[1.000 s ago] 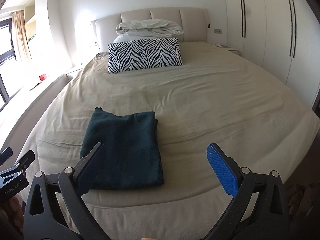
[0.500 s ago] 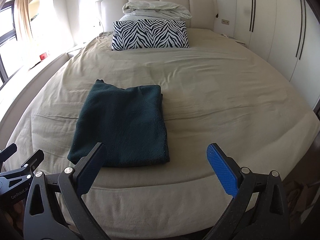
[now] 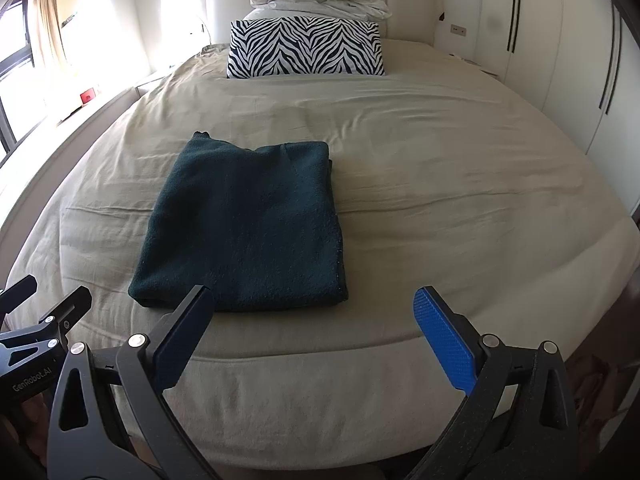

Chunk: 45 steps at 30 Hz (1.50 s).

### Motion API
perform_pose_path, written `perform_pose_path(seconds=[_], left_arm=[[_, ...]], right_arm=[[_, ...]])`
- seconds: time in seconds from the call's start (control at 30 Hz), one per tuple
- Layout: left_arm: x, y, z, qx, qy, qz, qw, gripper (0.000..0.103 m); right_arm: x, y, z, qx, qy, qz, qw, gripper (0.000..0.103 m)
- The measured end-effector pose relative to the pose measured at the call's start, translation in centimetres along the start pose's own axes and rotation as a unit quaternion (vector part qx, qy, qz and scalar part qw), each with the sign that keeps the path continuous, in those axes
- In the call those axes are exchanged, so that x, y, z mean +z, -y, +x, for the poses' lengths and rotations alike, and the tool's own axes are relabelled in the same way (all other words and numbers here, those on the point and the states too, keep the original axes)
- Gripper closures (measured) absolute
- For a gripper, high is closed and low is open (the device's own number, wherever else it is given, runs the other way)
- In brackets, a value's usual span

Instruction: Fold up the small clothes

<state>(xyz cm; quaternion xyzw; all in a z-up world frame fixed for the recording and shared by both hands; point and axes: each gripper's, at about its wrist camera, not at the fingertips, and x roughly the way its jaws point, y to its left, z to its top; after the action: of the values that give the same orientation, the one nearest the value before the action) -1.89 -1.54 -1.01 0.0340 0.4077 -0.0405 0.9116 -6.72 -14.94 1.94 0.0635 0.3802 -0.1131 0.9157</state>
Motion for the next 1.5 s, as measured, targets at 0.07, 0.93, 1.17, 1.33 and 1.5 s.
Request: perform_pose_path(seconds=[0.07,0.93,1.17,1.33,1.5], left_arm=[[-0.06,-0.03,0.18,-0.004,-0.005,-0.003,1.0000,0.000],[-0.33,-0.30,0.78,-0.008,-0.017,-0.013,0.9997,0.000],[-0.34,-0.31,0.79,-0.008,-0.017,-0.013,0.9997,0.000],[-0.33,-0.32,0.79,-0.007,-0.017,-0.013,0.9997,0.000],[-0.52,-0.39,0.93,-0.007,-0.018,-0.013,0.9997,0.000]], right_arm=[[-0.02,-0.18,0.07,0.001,-0.001,-0.002,1.000,0.001],[-0.39,-0.28,0.75,-0.001,-0.010,-0.003,1.000,0.001],[-0.56,-0.17,0.88,-0.001,-0.011,-0.003,1.000,0.001],[-0.60,-0.18,0.90,-0.001,-0.012,-0.003,1.000,0.001],[-0.68,-0.16,0.94,0.000,-0.012,-0.003,1.000,0.001]])
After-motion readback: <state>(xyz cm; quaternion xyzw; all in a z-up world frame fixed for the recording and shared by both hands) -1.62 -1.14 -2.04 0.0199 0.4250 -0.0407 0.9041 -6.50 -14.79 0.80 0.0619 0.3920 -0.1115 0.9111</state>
